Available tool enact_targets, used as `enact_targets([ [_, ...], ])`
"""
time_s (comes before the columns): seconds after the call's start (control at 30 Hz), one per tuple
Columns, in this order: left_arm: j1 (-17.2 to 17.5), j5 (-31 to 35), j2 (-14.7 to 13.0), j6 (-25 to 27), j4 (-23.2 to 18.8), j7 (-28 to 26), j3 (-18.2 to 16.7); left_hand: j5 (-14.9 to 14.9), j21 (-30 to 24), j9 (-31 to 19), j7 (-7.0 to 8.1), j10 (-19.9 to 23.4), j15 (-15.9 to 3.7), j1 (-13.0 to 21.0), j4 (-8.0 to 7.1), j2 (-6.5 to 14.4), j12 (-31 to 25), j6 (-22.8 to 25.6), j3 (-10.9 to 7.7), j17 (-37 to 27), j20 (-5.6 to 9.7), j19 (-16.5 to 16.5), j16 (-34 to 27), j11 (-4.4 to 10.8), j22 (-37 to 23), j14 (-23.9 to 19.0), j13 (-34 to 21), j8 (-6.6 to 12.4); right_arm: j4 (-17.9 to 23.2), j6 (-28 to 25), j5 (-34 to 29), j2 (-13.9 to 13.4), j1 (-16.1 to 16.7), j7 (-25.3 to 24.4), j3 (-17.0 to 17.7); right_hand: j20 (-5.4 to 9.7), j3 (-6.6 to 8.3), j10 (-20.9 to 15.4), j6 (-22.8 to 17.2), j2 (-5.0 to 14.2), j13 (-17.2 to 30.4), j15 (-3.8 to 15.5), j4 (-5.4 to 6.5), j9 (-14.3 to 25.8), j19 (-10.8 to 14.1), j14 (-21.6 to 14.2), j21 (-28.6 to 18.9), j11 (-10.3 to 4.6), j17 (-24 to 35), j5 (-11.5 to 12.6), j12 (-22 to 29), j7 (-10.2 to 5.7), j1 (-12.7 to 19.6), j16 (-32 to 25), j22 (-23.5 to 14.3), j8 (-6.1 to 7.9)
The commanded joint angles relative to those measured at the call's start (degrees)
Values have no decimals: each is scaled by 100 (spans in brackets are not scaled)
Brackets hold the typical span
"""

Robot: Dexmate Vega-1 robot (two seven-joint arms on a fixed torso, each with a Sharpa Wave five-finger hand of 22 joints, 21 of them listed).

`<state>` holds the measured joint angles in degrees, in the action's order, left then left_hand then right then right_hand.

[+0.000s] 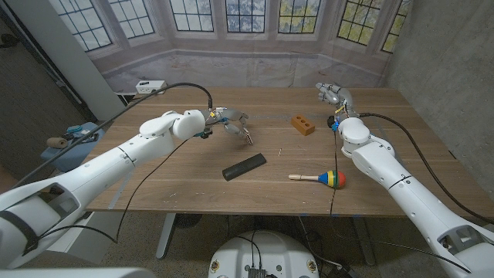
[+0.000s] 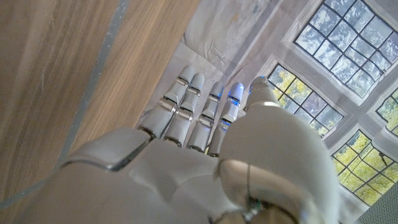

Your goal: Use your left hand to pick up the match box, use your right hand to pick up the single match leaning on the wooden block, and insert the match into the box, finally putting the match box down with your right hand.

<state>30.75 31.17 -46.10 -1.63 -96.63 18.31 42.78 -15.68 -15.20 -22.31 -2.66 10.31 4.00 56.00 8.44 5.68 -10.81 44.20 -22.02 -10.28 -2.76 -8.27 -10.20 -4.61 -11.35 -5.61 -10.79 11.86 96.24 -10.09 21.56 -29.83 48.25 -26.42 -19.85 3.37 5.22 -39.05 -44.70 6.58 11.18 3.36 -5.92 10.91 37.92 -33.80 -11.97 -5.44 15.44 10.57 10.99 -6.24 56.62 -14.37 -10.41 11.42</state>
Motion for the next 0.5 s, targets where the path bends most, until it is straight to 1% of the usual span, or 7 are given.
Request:
enact_targets([
  [0.03,-85,24,27,-54,132,72,40,24,28,-11,16,-49,11,-65,7,-12,-3,-42,24,-16,-5,56,-7,9,-5,30,-24,-15,-160,127,408,38,-81,58,-36,301,-2,12,32,23,17,649,-56,17,-31,34,-8,-5,-7,-5,-12,4,-31,20,-13,-32],
  [0.5,-183,20,115,-100,283,127,106,36,34,-1,10,-83,22,-83,10,-16,-10,-53,30,-14,8,68,-13,6,-6,56,-24,-8,-317,204,486,33,-166,68,-125,301,7,17,28,33,13,660,-75,14,-34,33,-13,-22,-10,-5,-8,3,-22,11,-13,-27],
])
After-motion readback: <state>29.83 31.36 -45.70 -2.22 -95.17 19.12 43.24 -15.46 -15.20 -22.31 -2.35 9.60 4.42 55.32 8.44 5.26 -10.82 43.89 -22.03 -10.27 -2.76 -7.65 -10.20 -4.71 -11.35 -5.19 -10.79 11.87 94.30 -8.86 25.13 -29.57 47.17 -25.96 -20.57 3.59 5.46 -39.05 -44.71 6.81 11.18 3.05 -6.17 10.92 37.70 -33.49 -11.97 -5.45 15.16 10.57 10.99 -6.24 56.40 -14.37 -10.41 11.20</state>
